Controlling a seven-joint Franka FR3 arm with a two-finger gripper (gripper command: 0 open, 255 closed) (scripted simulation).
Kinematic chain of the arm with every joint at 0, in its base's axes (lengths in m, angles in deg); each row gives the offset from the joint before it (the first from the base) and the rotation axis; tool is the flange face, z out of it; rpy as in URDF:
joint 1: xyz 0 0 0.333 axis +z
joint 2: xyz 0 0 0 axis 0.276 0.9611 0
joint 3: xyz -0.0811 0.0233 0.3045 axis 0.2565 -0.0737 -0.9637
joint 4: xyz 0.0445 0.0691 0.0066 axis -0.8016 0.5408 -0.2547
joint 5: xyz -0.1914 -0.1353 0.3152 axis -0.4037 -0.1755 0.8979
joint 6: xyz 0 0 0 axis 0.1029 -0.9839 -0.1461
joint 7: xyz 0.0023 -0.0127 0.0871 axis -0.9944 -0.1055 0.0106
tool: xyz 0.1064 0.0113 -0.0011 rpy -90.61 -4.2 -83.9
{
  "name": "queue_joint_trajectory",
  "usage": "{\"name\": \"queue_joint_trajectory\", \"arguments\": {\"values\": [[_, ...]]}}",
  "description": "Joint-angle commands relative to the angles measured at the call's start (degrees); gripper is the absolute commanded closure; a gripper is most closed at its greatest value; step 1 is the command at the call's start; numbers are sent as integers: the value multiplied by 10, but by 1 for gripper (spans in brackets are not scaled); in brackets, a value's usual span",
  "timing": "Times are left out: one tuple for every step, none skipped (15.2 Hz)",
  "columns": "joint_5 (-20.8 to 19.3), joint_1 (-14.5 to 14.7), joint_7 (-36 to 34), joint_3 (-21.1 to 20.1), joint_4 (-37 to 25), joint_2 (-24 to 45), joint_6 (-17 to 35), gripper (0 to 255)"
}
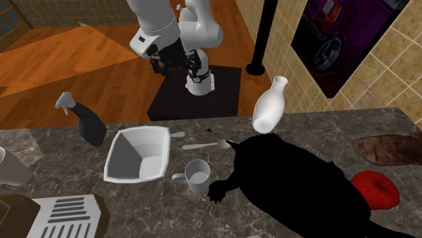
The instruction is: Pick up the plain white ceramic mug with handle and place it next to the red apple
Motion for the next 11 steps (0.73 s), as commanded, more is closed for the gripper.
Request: {"name": "queue_joint_trajectory", "arguments": {"values": [[-3,9,8,-9,-16,42,29,0],[-5,13,12,-13,-28,63,41,0],[-8,16,15,-17,-39,85,52,0],[-10,20,19,-21,-52,106,62,0],[-13,23,22,-25,-65,127,72,0],[-17,27,25,-29,-79,148,81,0],[-21,30,27,-33,-93,169,90,0],[-25,33,30,-37,-108,190,98,0],[-29,36,32,-41,-123,211,105,0],[-34,39,33,-45,-139,232,111,0],[-39,43,35,-49,-155,253,117,0]]}}
